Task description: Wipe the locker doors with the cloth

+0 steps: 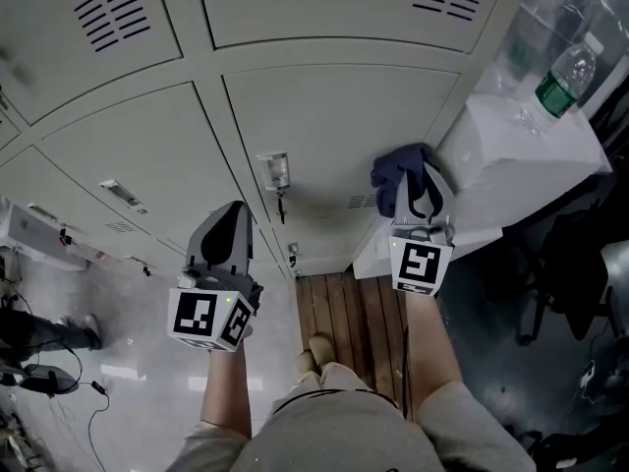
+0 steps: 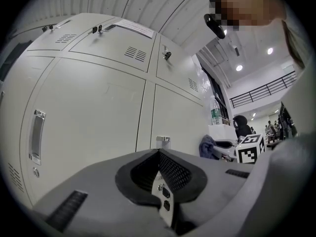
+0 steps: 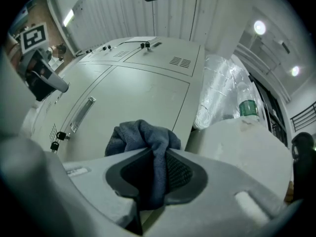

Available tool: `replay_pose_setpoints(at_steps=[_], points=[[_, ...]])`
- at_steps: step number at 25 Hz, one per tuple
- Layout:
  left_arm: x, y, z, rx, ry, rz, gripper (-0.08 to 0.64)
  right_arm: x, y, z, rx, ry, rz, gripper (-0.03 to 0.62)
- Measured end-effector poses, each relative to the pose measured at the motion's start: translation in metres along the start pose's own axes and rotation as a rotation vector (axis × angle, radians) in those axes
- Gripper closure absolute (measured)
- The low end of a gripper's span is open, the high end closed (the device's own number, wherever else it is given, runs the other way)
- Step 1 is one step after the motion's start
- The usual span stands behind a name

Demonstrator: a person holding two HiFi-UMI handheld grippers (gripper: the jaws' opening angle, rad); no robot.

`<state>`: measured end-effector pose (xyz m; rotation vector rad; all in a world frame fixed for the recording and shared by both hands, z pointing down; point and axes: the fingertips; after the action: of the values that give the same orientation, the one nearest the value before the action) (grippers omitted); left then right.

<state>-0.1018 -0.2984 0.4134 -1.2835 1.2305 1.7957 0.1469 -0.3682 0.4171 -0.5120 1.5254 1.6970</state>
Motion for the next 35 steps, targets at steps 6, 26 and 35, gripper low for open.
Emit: replay_pose_setpoints(at_steps=[6,26,35], points=[[-0.008,-0.001,0.004,-0.001,0.0,0.001,0.561,-0.004,-0.003,0.004,-0.009,0.0,-0.066,0.527],[-0.016,0.053,0.055,0.166,0.027,0.018,0.561,0.037,0.199,0.018,0.385,-0.082,-0.199,0.534],[-0.026,0.071,0.069,0.2,0.031,0.032,0.561,0.02,0.216,0.005,0.396,-0.011,-0.193,0.535]])
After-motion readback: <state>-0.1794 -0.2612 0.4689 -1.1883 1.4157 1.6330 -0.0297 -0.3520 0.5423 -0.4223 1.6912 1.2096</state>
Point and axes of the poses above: the fingertips, and each gripper's own axes: z backward along the fingers, y to its left, x out of its top, and after that the axes turned 14 degrees about z, right-handed
